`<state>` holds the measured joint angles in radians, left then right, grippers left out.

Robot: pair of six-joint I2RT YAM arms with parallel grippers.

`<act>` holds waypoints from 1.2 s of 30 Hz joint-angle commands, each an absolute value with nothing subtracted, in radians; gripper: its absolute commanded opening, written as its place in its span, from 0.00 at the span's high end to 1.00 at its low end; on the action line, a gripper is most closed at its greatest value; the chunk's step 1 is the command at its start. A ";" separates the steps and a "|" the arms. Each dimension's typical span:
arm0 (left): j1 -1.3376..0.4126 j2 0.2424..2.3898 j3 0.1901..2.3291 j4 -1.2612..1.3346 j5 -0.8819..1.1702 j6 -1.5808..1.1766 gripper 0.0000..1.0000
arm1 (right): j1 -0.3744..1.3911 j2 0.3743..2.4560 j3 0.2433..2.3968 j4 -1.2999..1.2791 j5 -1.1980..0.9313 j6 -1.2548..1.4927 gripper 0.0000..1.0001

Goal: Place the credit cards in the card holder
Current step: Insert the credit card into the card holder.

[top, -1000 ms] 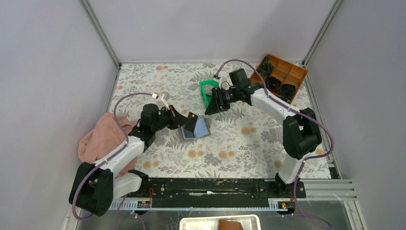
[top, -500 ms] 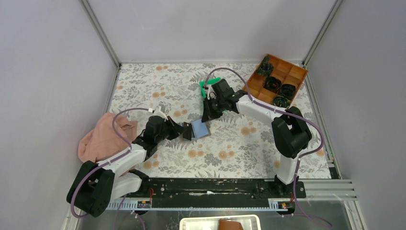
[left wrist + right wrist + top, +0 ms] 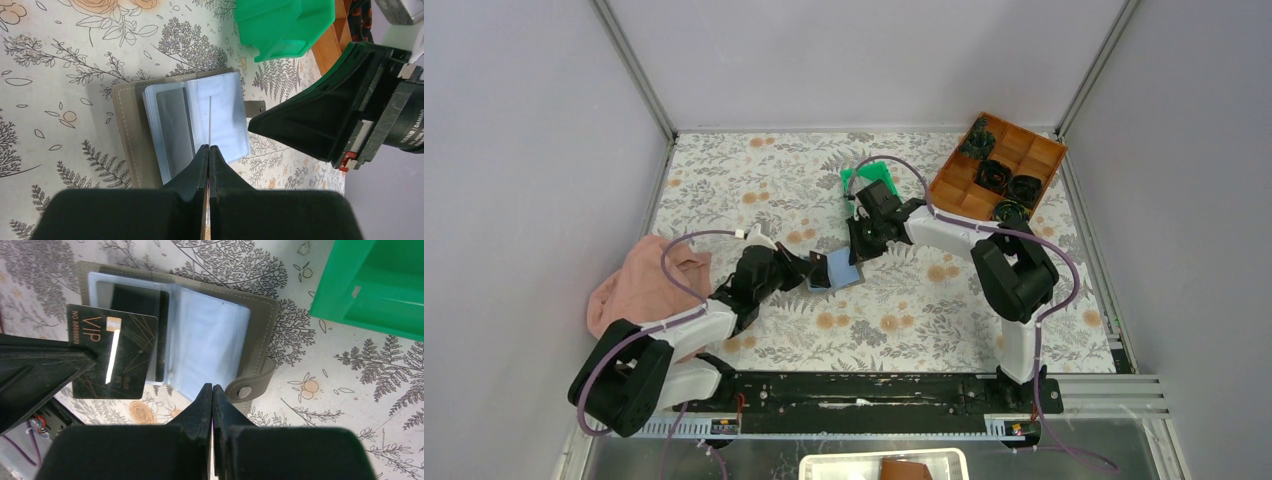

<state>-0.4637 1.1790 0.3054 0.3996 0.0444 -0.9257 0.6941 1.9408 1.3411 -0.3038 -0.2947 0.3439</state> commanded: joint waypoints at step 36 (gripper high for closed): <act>-0.702 1.337 0.266 0.597 -0.424 -1.046 1.00 | 0.707 1.976 1.264 -0.260 -0.199 0.400 1.00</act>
